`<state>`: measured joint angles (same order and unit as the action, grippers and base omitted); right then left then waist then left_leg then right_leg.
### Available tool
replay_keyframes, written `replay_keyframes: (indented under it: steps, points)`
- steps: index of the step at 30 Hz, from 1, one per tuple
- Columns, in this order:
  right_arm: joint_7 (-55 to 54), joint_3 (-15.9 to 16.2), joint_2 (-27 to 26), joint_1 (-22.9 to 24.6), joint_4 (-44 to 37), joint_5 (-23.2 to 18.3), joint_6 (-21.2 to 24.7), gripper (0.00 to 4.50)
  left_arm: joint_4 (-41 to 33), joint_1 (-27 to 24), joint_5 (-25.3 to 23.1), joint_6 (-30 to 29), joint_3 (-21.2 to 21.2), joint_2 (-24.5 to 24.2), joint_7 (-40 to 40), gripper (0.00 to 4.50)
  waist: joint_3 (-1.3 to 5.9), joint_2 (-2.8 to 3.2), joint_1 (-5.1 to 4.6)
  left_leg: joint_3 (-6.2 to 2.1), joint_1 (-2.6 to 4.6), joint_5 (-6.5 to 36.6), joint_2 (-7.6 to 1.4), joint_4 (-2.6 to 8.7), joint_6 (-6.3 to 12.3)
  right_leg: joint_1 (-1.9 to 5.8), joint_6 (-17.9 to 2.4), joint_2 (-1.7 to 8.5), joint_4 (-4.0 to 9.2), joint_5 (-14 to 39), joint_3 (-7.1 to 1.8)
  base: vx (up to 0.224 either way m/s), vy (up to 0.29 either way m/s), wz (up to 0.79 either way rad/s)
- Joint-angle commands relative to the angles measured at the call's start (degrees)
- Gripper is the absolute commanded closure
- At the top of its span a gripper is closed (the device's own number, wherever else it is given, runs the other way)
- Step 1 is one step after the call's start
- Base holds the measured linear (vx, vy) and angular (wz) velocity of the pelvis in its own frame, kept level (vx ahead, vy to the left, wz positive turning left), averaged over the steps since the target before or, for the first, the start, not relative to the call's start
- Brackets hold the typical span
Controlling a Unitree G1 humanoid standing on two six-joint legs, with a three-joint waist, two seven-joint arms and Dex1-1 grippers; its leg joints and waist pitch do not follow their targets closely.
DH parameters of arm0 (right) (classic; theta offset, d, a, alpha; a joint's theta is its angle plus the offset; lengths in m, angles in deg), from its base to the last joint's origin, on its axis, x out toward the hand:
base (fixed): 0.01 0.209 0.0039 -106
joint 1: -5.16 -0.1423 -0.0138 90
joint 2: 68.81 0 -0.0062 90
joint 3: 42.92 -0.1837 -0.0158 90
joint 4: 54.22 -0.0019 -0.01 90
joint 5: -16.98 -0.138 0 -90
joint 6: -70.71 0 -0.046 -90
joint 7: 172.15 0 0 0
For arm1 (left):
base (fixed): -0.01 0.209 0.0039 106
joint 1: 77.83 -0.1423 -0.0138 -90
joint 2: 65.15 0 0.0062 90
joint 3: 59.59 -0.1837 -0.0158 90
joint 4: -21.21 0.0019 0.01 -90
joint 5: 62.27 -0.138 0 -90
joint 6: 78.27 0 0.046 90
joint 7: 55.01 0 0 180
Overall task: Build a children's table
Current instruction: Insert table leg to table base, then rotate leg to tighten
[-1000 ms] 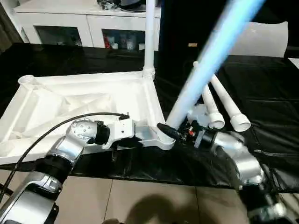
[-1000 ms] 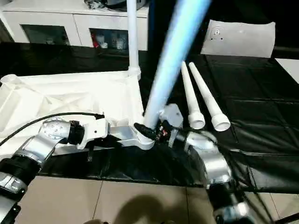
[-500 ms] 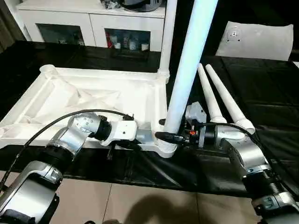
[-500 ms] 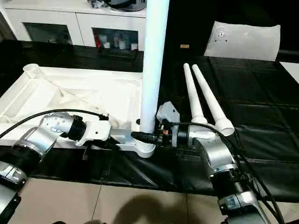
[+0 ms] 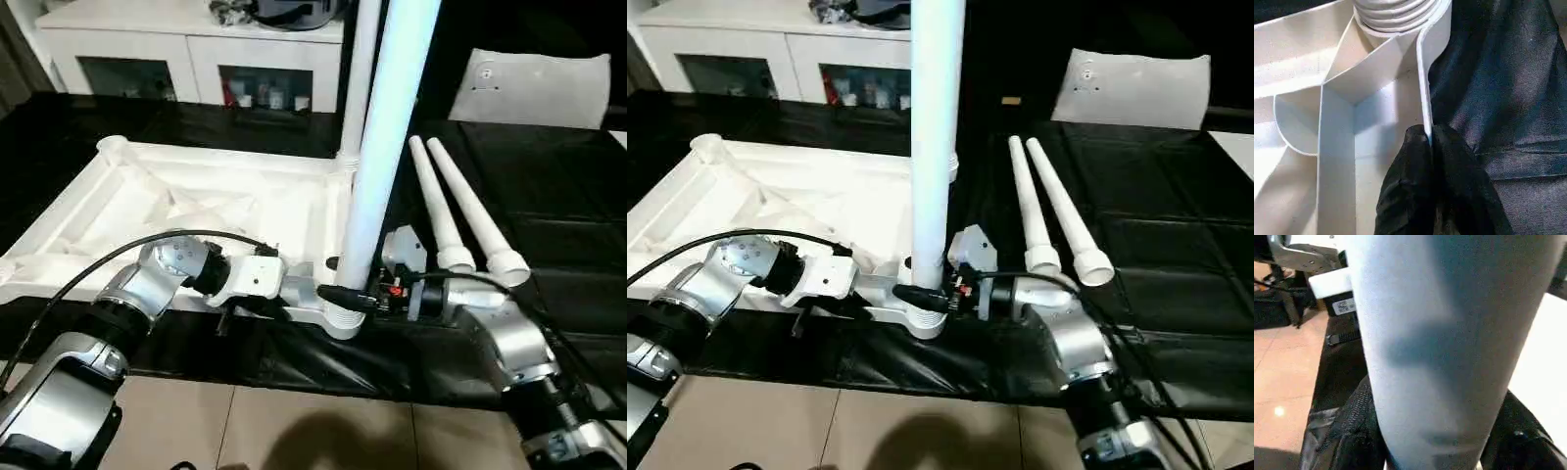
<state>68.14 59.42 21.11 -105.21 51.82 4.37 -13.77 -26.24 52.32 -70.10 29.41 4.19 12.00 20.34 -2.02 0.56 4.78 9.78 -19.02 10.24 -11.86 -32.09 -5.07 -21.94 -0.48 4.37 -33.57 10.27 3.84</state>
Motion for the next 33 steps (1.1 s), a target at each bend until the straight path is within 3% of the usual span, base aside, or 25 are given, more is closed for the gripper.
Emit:
replay_keyframes:
  steps: [1, 5, 9, 11, 13, 16, 18, 19, 21, 22, 25, 33]
  points:
    - [1.4, 5.9, -0.3, 3.3, 3.6, 3.1, 2.7, 2.62, -0.4, 0.0, -2.7, -0.2, 0.3, -1.1, -2.2, 4.50, 1.86, 0.59, -0.19, -0.52, 0.17, 23.4, -1.14, 4.25, -0.74, 1.43, -7.7, 3.62, 5.15, 27.4, -2.35, 0.000, 0.000, 0.00]
    - [-1.8, 4.0, -2.1, 2.8, 5.1, 3.2, 2.6, 2.62, 0.0, -0.1, -2.7, -0.4, 0.7, -1.6, -3.1, 4.50, 2.10, 0.87, -0.17, -0.56, 0.02, 22.3, -1.32, 4.43, -0.77, 1.44, -8.3, 3.51, 4.88, 24.6, -2.42, 0.000, 0.000, 0.00]
    - [-7.0, 2.4, -3.8, 2.4, 7.0, 4.3, 1.0, 2.62, -3.0, -2.0, -1.4, -4.2, 2.5, -2.1, -4.8, 4.50, 1.99, 1.02, -0.71, -0.69, 0.11, 23.9, -1.30, 4.57, -1.67, 1.29, -8.3, 3.65, 4.93, 26.2, -2.37, 0.000, 0.000, 0.00]
    - [-11.2, 1.2, -5.1, 2.4, 7.8, 4.9, -0.1, 2.62, -7.5, -5.1, 0.2, -9.6, 4.7, -2.4, -7.0, 4.50, 1.68, 1.00, -1.68, -0.97, -0.10, 25.1, -1.06, 4.52, -1.44, 1.15, -6.6, 3.76, 5.44, 32.4, -2.15, 0.000, 0.000, 0.00]
    - [-13.5, 0.4, -5.9, 2.3, 8.3, 5.2, -0.7, 2.62, -10.6, -7.0, 1.1, -12.8, 6.0, -2.5, -8.2, 4.50, 1.75, 1.04, -1.87, -1.11, -0.07, 25.2, -1.11, 4.51, -1.43, 1.06, -5.9, 4.04, 5.64, 34.6, -2.09, 0.000, 0.000, 0.00]
    - [-18.8, -1.8, -7.6, 1.8, 9.8, 5.7, -1.8, 2.62, -18.6, -11.5, 2.8, -20.5, 8.6, -2.3, -10.8, 4.50, 1.44, 1.24, -2.85, -1.34, -0.07, 27.2, -0.86, 4.61, -1.30, 0.64, -4.4, 3.60, 6.27, 37.8, -1.70, 0.000, 0.000, 0.00]
    - [-22.7, -3.2, -9.4, 0.7, 11.6, 5.6, -2.8, 2.62, -26.4, -15.3, 3.4, -28.7, 10.4, -0.8, -13.9, 4.50, 1.70, 1.30, -3.66, -1.68, -0.45, 27.9, -1.17, 4.97, -1.59, 1.10, -4.8, 3.69, 5.87, 35.6, -1.51, 0.000, 0.000, 0.00]
    - [-24.0, -3.6, -10.0, 0.2, 12.3, 5.7, -3.2, 2.62, -28.4, -16.3, 3.3, -31.1, 10.7, -0.1, -15.0, 4.50, 1.57, 1.37, -3.73, -1.60, -0.31, 28.3, -1.08, 4.96, -1.42, 0.83, -4.9, 3.50, 6.09, 35.5, -1.52, 0.000, 0.000, 0.00]
    - [-27.0, -4.1, -11.5, -1.5, 14.6, 6.0, -3.9, 2.62, -32.5, -17.4, 2.9, -36.5, 11.2, 2.4, -17.7, 4.50, 1.64, 0.89, -4.39, -1.35, 0.13, 29.0, -0.97, 4.56, -1.20, 0.28, -6.0, 3.39, 6.15, 34.4, -1.74, 0.000, 0.000, 0.00]
    - [-27.0, -4.1, -11.5, -1.5, 14.6, 6.0, -3.9, 2.62, -32.5, -17.4, 2.9, -36.5, 11.2, 2.4, -17.7, 4.50, 1.79, 1.12, -4.33, -1.17, 0.15, 27.9, -0.75, 4.33, -0.66, 0.24, -6.5, 3.28, 6.11, 32.9, -1.95, 0.000, 0.000, 0.00]
    - [-34.7, -6.4, -14.8, -6.7, 21.5, 5.8, -5.2, 2.62, -38.5, -16.8, 2.3, -45.1, 9.6, 8.1, -21.6, 4.50, 1.87, 0.61, -4.32, -0.83, -0.29, 25.7, -0.79, 4.33, -0.21, 0.39, -7.6, 3.05, 5.74, 29.4, -2.05, 0.000, 0.000, 0.00]
    - [-39.2, -8.5, -17.1, -9.6, 26.0, 5.0, -3.6, 2.62, -36.6, -14.4, -1.2, -45.7, 6.9, 9.2, -23.9, 4.50, 2.55, 0.72, -3.83, -0.43, -1.30, 18.4, -0.82, 4.00, 0.89, 1.09, -9.0, 2.99, 4.76, 20.1, -2.21, 0.000, 0.000, 0.00]
